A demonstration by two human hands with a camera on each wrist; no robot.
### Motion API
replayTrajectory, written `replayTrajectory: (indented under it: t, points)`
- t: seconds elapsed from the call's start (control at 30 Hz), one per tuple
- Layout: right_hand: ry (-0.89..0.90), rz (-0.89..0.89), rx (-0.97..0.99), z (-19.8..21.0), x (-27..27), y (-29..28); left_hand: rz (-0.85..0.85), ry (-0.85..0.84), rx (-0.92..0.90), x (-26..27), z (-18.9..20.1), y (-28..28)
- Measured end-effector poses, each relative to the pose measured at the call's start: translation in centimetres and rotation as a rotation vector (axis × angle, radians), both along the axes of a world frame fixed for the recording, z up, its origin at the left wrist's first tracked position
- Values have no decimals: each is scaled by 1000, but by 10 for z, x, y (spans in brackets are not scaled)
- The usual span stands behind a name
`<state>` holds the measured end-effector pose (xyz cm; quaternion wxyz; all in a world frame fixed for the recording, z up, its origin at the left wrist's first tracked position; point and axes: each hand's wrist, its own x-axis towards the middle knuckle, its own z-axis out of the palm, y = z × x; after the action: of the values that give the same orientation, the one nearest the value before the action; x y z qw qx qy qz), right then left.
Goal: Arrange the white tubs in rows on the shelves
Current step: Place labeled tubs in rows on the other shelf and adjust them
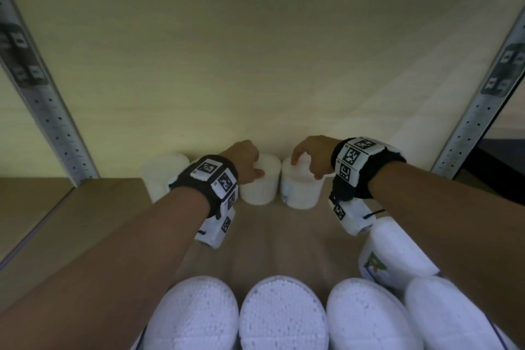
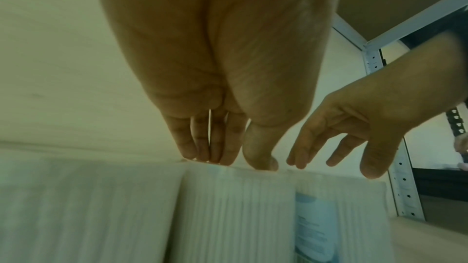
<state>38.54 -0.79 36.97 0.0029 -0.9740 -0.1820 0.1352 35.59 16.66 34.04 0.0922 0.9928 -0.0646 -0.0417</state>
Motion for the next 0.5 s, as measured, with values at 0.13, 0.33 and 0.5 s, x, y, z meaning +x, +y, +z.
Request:
replayTrajectory:
  t: [0.13,0.33,0.5]
  points:
    - [-80,-35,53,-3,2,3,5,4,13,0,-1,-2]
    - [-5,-79,-58,-12,4,4,1,10,40,1,-3,-2]
    - [-11,-71,-53,-12,5,3,-14,3,43,2,-5,-1]
